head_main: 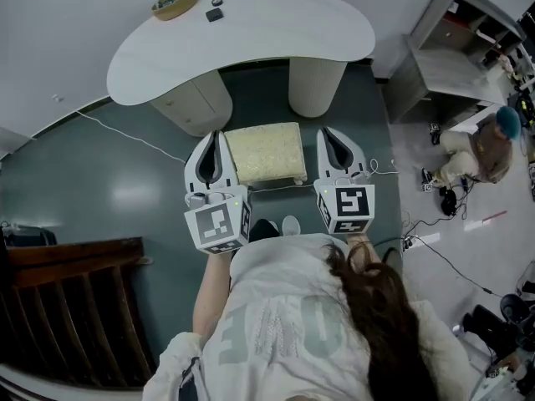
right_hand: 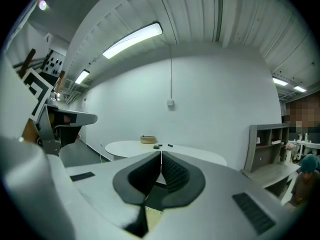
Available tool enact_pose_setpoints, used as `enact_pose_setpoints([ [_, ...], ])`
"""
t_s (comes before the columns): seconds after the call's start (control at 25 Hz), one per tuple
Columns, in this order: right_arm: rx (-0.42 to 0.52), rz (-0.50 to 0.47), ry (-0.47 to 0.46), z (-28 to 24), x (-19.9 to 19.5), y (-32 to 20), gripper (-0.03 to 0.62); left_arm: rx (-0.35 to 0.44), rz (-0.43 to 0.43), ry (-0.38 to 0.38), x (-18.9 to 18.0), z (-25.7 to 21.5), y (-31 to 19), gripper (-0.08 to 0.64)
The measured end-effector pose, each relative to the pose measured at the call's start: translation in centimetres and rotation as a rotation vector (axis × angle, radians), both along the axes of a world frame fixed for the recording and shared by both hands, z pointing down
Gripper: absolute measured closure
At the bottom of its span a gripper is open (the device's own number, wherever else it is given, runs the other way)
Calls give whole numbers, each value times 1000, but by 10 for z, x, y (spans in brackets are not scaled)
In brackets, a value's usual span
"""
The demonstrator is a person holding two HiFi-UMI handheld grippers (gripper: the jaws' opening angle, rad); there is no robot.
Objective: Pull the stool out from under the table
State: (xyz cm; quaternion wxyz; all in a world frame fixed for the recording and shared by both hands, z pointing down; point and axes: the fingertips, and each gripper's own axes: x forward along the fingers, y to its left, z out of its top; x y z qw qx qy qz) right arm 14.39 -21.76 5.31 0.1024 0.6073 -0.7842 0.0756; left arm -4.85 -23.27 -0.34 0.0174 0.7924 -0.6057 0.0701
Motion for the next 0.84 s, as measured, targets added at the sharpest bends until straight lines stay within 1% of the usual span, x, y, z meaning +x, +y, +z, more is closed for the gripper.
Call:
enact_pose_setpoints([
  [0.24, -8, -10, -2, 7, -1, 2, 558, -12, -8, 12, -3, 10, 5, 532],
  [0.52, -3, 6, 6, 5, 3, -5, 560, -27, -15, 35, -9, 15, -2, 532],
  [0.84, -38, 33, -7, 11, 16, -6, 560, -51, -4, 50, -3, 20, -5, 531],
])
